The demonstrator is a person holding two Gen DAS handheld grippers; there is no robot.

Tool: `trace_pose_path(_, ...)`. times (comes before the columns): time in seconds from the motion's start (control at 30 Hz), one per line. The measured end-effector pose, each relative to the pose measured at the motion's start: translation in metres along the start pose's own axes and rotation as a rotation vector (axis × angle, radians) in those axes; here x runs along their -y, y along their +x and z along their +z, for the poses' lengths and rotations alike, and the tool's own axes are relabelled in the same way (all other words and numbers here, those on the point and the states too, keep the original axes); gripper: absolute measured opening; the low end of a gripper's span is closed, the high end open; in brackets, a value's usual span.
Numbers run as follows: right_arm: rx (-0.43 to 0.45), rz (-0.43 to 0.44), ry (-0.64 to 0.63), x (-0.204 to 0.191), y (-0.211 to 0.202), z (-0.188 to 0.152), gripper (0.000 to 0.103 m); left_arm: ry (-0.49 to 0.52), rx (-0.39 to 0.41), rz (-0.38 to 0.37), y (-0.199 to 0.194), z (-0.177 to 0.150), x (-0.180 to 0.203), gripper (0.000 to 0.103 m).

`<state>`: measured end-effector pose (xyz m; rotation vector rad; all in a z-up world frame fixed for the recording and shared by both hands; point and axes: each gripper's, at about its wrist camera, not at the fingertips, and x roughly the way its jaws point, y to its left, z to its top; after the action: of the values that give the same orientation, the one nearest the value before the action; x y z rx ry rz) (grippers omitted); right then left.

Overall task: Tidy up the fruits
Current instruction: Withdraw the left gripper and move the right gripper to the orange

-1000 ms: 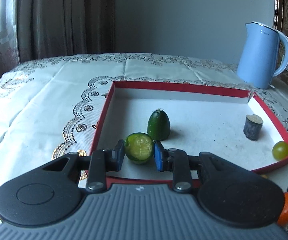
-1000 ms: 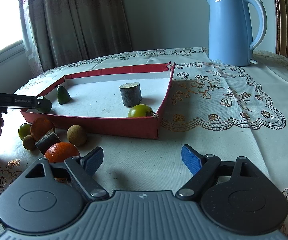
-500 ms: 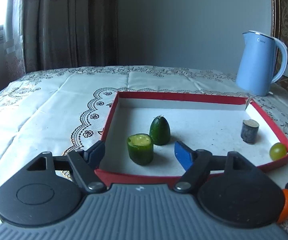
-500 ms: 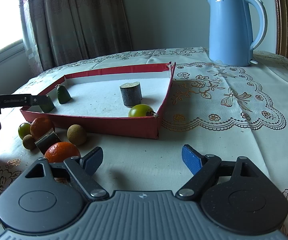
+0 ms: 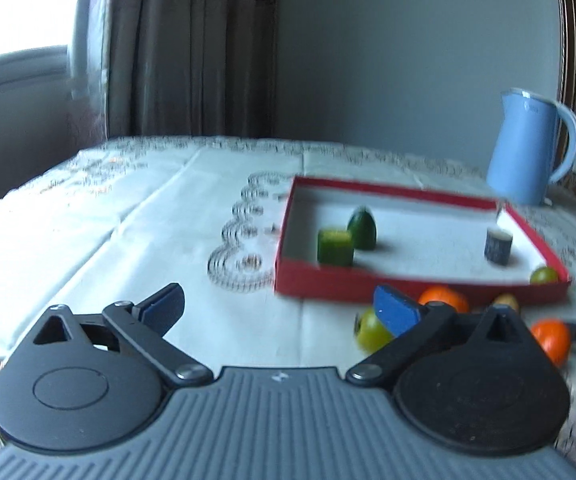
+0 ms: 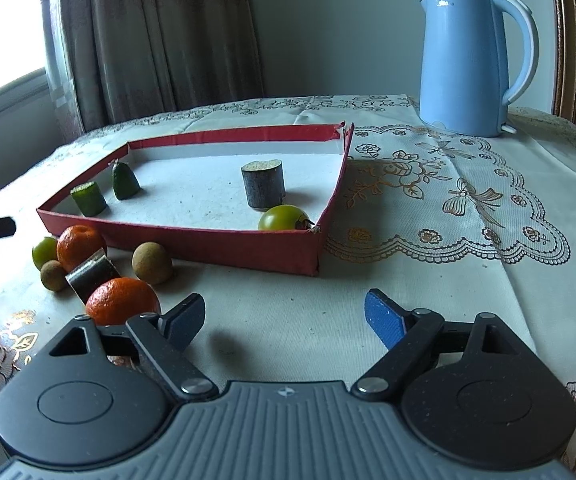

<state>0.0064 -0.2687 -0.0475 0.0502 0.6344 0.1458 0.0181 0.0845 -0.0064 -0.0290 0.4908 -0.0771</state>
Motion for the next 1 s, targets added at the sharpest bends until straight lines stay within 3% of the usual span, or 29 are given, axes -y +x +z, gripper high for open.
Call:
trace_pose_path(0.23,-0.020,-0.036,-0.058,-0.009,0.003,0.000,0.090,0.074,-0.108,0.005,0.019,-0.014,0.011,0.101)
trace_pose_path(0.37,-0.022,-0.038,-0.064,-0.010,0.003,0.000,0.091,0.064,-0.172,0.001,0.029,-0.015,0.010,0.103)
trace_pose_path(0.73,-0.028,-0.044,-0.080,-0.012,0.004,0.000,0.093,0.059,-0.180,0.002,0.030,-0.015,0.010,0.103)
trace_pose_path(0.77,-0.029,-0.051,-0.084,-0.013,0.005,-0.001,0.101,0.059,-0.181,0.002,0.030,-0.015,0.010,0.103)
trace_pose_path(0.8,-0.040,-0.079,-0.082,-0.013,0.006,0.000,0.103,0.059,-0.180,0.002,0.030,-0.015,0.010,0.103)
trace_pose_path(1.0,-0.039,-0.072,-0.065,-0.011,0.010,-0.001,0.103,0.059,-0.181,0.002,0.031,-0.015,0.010,0.103)
